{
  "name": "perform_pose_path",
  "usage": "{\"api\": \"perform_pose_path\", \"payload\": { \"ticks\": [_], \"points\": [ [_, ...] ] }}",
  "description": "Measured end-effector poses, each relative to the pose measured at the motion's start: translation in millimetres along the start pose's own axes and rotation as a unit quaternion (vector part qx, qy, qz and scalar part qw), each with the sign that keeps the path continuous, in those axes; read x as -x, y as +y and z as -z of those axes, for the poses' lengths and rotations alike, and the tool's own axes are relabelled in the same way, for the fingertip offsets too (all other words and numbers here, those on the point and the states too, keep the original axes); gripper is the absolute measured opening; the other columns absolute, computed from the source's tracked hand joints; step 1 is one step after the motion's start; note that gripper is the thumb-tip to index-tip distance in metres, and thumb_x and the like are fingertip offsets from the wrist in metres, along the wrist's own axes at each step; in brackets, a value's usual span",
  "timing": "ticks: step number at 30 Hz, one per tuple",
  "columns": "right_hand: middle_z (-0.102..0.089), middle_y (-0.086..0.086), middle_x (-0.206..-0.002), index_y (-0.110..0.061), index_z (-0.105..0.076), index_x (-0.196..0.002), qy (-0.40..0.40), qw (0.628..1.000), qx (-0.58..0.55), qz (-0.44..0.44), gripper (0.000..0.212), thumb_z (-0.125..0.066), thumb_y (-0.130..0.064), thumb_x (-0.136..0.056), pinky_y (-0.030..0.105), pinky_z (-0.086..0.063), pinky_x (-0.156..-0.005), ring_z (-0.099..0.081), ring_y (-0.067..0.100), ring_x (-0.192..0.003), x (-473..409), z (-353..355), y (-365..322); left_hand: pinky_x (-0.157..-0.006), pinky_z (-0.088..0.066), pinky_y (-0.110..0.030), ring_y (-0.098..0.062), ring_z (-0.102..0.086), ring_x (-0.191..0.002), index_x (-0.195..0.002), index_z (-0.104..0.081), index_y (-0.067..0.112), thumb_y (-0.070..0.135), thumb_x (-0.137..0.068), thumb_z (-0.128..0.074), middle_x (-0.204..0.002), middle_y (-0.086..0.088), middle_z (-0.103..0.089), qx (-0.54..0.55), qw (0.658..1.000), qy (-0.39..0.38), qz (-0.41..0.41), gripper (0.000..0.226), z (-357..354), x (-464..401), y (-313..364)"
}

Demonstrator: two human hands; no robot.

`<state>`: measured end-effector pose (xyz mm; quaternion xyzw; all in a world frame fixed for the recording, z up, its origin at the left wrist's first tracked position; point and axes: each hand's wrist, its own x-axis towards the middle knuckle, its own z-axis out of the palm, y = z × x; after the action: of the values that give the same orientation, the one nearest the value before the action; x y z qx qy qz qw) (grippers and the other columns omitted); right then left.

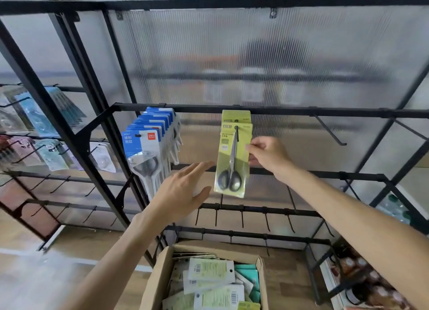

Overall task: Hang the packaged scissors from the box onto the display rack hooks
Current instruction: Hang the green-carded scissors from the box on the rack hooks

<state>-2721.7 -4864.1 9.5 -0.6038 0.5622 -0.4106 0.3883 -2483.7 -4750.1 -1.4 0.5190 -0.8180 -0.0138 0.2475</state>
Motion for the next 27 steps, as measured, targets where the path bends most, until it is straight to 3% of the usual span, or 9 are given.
{"api": "perform_pose_path", "payload": {
  "ticks": [2, 6, 8, 12, 15, 19, 23, 27],
  "points": [
    [-0.073, 0.005, -0.09, -0.019, -0.067, -0.088, 0.026, 0.999, 0.03, 0.004, 0.006, -0.069, -0.018, -0.093, 0.039, -0.063, -0.07, -0.074, 0.018, -0.072, -19.0, -2.0, -2.1, -0.087, -0.055, -0.038, -0.016, -0.06, -0.117, -0.148, -0.037, 0.028, 0.034, -0.095, -0.06, -0.142, 0.007, -0.053, 0.002, 1.0, -0.005, -0.009, 0.058, -2.0, 0.2, 6.4],
    [-0.072, 0.007, -0.095, -0.012, -0.07, -0.099, 0.04, 0.996, 0.082, 0.015, 0.009, -0.069, -0.019, -0.094, 0.037, -0.063, -0.068, -0.074, 0.018, -0.072, -38.2, -4.7, 5.3, -0.086, -0.056, -0.041, -0.013, -0.057, -0.121, -0.148, -0.034, 0.033, 0.036, -0.096, -0.057, -0.141, 0.011, -0.052, 0.01, 1.0, -0.02, -0.022, 0.058, -4.9, 6.6, 6.5],
    [-0.072, 0.008, -0.093, -0.012, -0.07, -0.094, 0.046, 0.994, 0.094, 0.019, 0.007, -0.069, -0.02, -0.094, 0.035, -0.063, -0.066, -0.073, 0.017, -0.072, -37.3, -5.3, 7.2, -0.083, -0.057, -0.041, -0.013, -0.057, -0.119, -0.148, -0.034, 0.033, 0.037, -0.095, -0.056, -0.14, 0.012, -0.053, 0.008, 1.0, -0.022, -0.015, 0.057, -5.5, 10.8, 2.8],
    [-0.072, 0.004, -0.077, -0.011, -0.068, -0.083, 0.049, 0.976, 0.203, 0.065, 0.029, -0.062, -0.036, -0.097, 0.039, -0.061, -0.069, -0.071, 0.02, -0.072, -24.2, -4.4, 11.7, -0.086, -0.056, -0.038, -0.013, -0.057, -0.12, -0.148, -0.035, 0.031, 0.036, -0.096, -0.055, -0.14, 0.01, -0.052, 0.009, 0.999, -0.03, -0.011, 0.056, -7.2, 19.5, -1.1],
    [-0.071, 0.004, -0.091, -0.014, -0.064, -0.099, -0.028, 0.948, 0.31, 0.063, 0.04, -0.054, -0.053, -0.097, 0.04, -0.061, -0.072, -0.07, 0.021, -0.081, 12.3, -6.7, 30.5, -0.085, -0.056, -0.036, -0.013, -0.059, -0.115, -0.148, -0.034, 0.032, 0.036, -0.096, -0.055, -0.137, 0.009, -0.054, 0.017, 0.999, -0.042, 0.003, 0.056, -14.3, 28.9, -5.3],
    [-0.067, 0.001, -0.12, -0.021, -0.047, -0.14, -0.135, 0.902, 0.398, 0.097, 0.059, -0.054, -0.058, -0.095, 0.038, -0.06, -0.081, -0.068, 0.02, -0.1, 72.1, -13.1, 65.3, -0.081, -0.055, -0.035, -0.015, -0.06, -0.112, -0.147, -0.035, 0.032, 0.035, -0.095, -0.056, -0.136, 0.009, -0.055, 0.024, 0.998, -0.058, 0.01, 0.056, -31.4, 34.6, -6.1],
    [-0.051, -0.001, -0.148, -0.018, -0.036, -0.151, -0.14, 0.889, 0.42, 0.117, 0.069, -0.051, -0.058, -0.096, 0.029, -0.047, -0.098, -0.055, 0.017, -0.128, 98.9, -11.6, 84.5, -0.082, -0.053, -0.036, -0.013, -0.062, -0.106, -0.148, -0.033, 0.033, 0.034, -0.097, -0.056, -0.14, 0.01, -0.051, 0.047, 0.994, -0.093, 0.011, 0.056, -56.4, 36.1, 2.1],
    [-0.049, 0.001, -0.15, -0.017, -0.036, -0.15, -0.135, 0.876, 0.437, 0.154, 0.068, -0.057, -0.052, -0.095, 0.031, -0.051, -0.1, -0.053, 0.017, -0.131, 111.8, -5.3, 104.7, -0.082, -0.054, -0.041, -0.018, -0.057, -0.116, -0.15, -0.027, 0.036, 0.038, -0.097, -0.051, -0.14, 0.009, -0.05, 0.049, 0.988, -0.143, 0.009, 0.058, -90.7, 41.3, 4.8]
  ]
}}
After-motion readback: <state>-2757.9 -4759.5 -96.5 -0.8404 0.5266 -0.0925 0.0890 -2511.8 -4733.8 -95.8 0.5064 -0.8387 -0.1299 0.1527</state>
